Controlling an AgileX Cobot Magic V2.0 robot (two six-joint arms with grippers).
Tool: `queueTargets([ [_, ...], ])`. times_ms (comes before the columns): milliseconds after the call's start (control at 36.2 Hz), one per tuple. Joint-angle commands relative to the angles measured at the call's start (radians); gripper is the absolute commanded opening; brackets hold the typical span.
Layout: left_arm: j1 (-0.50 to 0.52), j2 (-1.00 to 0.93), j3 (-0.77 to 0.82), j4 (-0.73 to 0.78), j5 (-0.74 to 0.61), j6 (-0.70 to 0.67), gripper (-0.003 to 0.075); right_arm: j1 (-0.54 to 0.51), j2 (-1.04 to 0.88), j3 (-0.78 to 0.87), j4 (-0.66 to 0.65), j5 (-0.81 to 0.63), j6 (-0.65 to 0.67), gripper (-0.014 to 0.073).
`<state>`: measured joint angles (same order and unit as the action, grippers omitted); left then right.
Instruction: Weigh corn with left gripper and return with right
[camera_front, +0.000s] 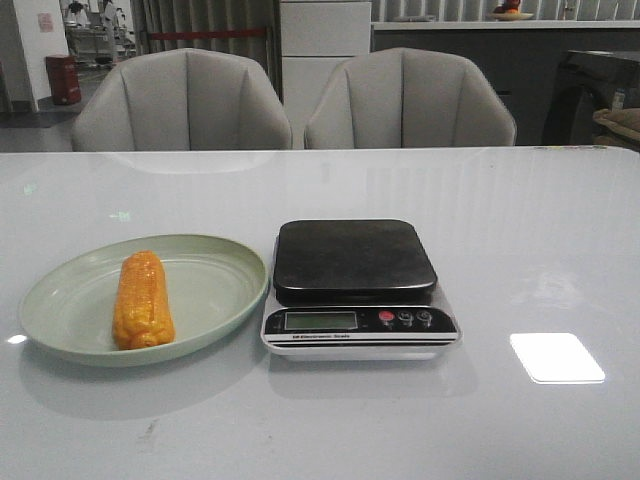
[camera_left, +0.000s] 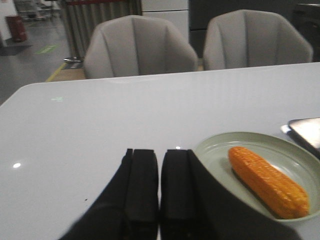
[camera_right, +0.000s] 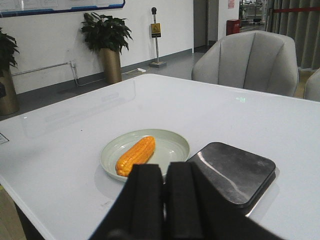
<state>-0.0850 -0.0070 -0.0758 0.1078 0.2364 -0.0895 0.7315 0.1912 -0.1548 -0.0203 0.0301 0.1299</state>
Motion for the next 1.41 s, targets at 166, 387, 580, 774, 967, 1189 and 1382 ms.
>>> queueTargets([
  [166, 0.047, -0.021, 0.111, 0.0, -0.342, 0.001, 0.0121, -0.006, 0.009, -0.026, -0.011, -0.078, -0.011, 0.0169],
  [387, 0.036, -0.021, 0.113, 0.0, -0.337, -0.001, 0.0121, -0.006, 0.009, -0.026, -0.011, -0.078, -0.011, 0.0169],
  [580, 0.036, -0.021, 0.113, 0.0, -0.337, -0.001, 0.0121, -0.006, 0.009, -0.026, -0.011, -0.077, -0.011, 0.0169],
  [774, 0.036, -0.021, 0.113, 0.0, -0.337, -0.001, 0.0121, -0.006, 0.009, -0.026, -0.011, -0.077, -0.011, 0.0169],
  [967, 0.036, -0.021, 0.113, 0.0, -0.337, -0.001, 0.0121, -0.006, 0.009, -0.026, -0.011, -0.077, -0.011, 0.0169],
  [1189, 0.036, -0.021, 0.113, 0.0, -0.337, -0.001, 0.0121, -0.006, 0.009, -0.026, -0.011, -0.077, -0.011, 0.0169],
  [1382, 0.036, -0.021, 0.113, 0.0, -0.337, -0.001, 0.0121, -0.047, 0.009, 0.001, -0.026, -0.085, -0.028, 0.0169],
])
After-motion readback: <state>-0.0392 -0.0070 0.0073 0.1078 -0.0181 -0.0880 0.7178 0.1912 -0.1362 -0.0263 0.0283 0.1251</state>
